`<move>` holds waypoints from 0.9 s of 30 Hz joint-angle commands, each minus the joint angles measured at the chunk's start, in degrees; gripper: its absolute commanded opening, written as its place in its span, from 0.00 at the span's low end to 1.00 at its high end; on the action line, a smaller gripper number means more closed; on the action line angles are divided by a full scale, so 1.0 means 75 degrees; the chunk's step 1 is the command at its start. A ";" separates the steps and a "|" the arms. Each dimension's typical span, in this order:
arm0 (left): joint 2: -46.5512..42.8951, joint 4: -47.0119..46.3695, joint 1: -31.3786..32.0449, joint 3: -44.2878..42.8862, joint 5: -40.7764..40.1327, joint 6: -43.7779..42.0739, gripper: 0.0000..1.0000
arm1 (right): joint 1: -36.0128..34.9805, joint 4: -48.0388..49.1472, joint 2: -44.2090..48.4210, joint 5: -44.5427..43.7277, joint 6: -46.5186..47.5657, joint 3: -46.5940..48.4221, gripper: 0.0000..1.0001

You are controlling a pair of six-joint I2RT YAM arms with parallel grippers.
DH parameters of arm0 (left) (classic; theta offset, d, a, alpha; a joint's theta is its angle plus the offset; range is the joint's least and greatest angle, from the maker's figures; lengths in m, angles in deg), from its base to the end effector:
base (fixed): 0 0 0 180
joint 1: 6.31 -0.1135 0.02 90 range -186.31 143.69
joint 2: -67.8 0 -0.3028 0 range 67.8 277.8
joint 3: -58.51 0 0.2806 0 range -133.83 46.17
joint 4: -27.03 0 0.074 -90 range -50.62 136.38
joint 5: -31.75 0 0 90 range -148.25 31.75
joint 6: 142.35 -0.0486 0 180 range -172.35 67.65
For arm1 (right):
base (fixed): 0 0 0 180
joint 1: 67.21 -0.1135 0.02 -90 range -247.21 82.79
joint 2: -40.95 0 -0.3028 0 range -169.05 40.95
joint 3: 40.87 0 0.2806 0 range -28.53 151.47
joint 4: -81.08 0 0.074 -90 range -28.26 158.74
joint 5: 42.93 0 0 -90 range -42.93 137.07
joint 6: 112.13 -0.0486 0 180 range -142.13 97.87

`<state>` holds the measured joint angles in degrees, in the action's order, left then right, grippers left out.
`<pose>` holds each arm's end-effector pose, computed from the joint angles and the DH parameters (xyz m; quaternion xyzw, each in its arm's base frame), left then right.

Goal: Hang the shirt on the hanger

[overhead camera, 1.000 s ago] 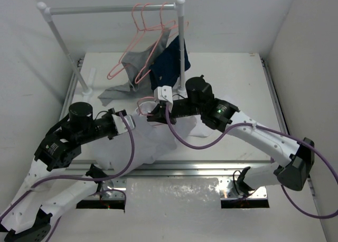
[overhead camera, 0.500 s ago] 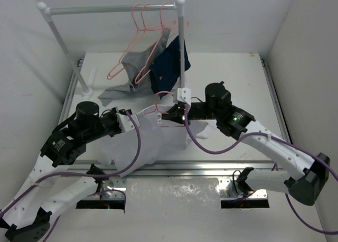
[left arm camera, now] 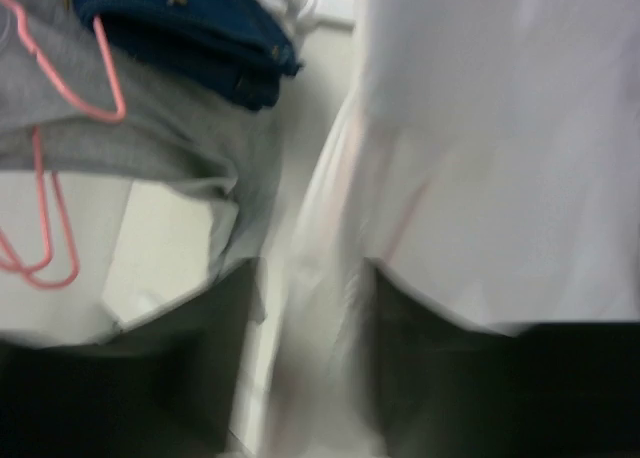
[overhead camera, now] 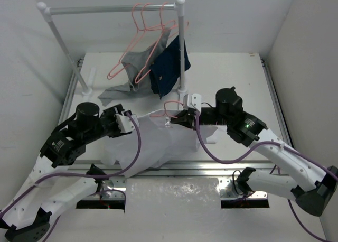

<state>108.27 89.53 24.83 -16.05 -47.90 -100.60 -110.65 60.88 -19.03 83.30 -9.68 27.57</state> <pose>0.1060 -0.0743 0.4094 0.5819 0.6288 -0.0008 0.5157 0.1668 0.1975 0.3939 -0.5188 0.5593 0.3927 0.5136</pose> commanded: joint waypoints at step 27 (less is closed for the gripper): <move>0.1577 -0.1027 -0.0120 -0.0588 0.3508 0.1195 0.47 | -0.0454 0.0532 -0.1248 0.0630 -0.0265 0.1216 0.00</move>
<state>121.80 84.50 24.04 -19.90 -23.44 -91.03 -113.60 59.81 -28.04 84.87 -10.64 33.38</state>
